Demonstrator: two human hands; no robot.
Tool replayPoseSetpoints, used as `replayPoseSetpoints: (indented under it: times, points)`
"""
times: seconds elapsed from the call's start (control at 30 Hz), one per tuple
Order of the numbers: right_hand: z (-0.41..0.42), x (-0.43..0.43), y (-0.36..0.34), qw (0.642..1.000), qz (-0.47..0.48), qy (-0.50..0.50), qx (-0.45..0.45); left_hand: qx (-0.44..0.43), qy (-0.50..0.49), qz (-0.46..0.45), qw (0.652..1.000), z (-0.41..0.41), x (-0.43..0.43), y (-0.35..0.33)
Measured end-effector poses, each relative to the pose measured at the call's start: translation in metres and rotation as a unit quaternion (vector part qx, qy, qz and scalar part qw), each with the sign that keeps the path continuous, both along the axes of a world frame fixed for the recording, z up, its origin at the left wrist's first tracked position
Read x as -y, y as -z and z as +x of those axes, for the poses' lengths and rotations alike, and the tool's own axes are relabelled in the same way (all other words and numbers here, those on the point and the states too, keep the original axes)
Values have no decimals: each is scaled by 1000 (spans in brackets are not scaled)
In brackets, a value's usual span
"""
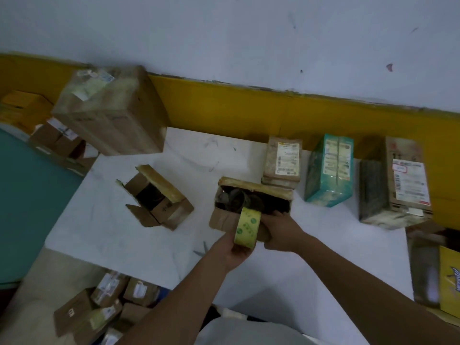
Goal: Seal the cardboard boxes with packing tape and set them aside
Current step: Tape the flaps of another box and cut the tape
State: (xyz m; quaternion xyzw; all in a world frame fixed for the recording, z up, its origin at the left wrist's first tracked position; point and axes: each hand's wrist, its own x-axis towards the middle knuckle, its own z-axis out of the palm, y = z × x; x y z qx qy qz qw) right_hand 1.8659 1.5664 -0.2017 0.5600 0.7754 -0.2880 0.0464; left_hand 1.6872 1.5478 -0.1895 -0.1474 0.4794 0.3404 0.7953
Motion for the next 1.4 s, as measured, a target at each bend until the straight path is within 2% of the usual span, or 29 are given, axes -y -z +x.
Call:
replayPoseSetpoints:
  times: [0.1,0.23,0.37,0.63,0.77,0.83,0.87,0.93,0.97,1.0,1.03,1.1,1.13,1.2,1.33,1.4]
  points:
    - [-1,-5,-4,999,31,10,-3,-11,20,12,1000,-1,-6,-2]
    - [0,-9,-4,999,43,-4,10,-37,108,41,993,-6,-10,-10]
    - [1,-14,-7,998,36,-23,37,7,132,28,991,-13,5,-13]
    - [3,-24,-13,995,-81,-27,44,18,175,11,984,-39,41,5]
    - [3,-30,-17,990,-141,-15,23,-51,179,11,983,-37,34,13]
    - [2,-30,-18,988,-152,-11,-2,-137,208,28,968,-38,28,15]
    - [1,-29,-18,989,-146,-13,-20,-204,229,56,950,-39,23,16]
    - [2,-26,-17,992,-110,-18,-61,-345,279,141,885,-43,10,14]
    - [3,-24,-16,994,-84,-23,-69,-392,286,172,857,-44,2,11]
    - [4,-22,-16,996,-54,-31,-69,-408,278,189,849,-45,-4,4]
    - [4,-20,-16,997,-25,-38,-65,-408,263,203,851,-43,-9,-6]
    - [5,-17,-18,997,6,-32,-75,-353,260,209,874,-38,-14,-23]
    - [4,-16,-19,996,8,-17,-89,-330,290,226,870,-34,-15,-31]
    - [1,-13,-24,994,-7,16,-104,-313,339,286,840,-24,-14,-44]
    - [-8,-10,-38,978,-84,90,-168,-257,290,293,874,-9,-14,-52]
    - [-14,-8,-43,960,-118,135,-215,-252,298,285,876,-5,-15,-53]
